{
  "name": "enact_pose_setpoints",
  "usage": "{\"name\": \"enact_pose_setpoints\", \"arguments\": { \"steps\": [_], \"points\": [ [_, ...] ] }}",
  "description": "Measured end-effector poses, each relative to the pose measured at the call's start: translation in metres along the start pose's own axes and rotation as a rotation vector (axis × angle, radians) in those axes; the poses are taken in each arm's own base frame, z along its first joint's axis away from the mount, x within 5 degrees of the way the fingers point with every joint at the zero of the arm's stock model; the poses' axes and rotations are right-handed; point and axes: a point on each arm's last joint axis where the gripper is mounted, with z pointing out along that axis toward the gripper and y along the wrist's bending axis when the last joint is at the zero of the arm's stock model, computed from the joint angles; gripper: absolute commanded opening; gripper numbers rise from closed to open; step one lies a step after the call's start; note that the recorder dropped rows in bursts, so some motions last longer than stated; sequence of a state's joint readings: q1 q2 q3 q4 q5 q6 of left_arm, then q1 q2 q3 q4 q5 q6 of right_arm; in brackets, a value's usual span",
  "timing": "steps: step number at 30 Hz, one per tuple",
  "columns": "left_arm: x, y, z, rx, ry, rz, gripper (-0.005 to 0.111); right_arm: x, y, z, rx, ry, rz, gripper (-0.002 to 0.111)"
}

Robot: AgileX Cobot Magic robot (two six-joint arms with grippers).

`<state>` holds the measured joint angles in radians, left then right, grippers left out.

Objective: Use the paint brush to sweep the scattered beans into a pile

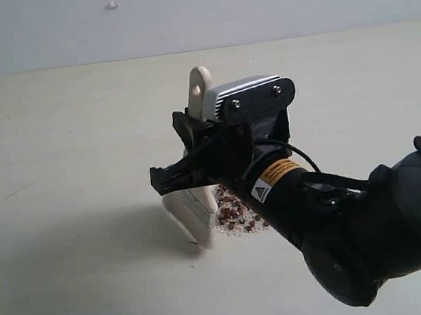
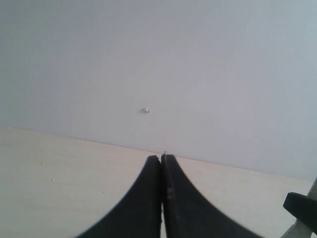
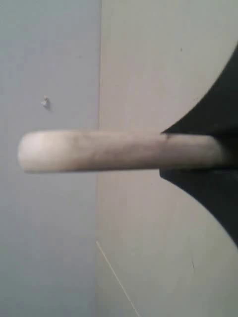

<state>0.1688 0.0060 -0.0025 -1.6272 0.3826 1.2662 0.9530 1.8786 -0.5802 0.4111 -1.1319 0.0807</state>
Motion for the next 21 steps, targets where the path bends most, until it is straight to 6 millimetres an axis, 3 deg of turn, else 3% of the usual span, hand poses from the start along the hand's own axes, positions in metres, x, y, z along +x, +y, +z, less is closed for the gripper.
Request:
{"name": "enact_pose_setpoints", "arguments": {
  "steps": [4,21],
  "points": [
    [0.0,0.0,0.0,0.0,0.0,0.0,0.0,0.009,-0.003,0.001,0.013,0.016,-0.013,0.0],
    [0.0,0.0,0.0,0.0,0.0,0.0,0.0,0.008,-0.013,0.001,0.125,0.005,-0.043,0.0]
  ]
}}
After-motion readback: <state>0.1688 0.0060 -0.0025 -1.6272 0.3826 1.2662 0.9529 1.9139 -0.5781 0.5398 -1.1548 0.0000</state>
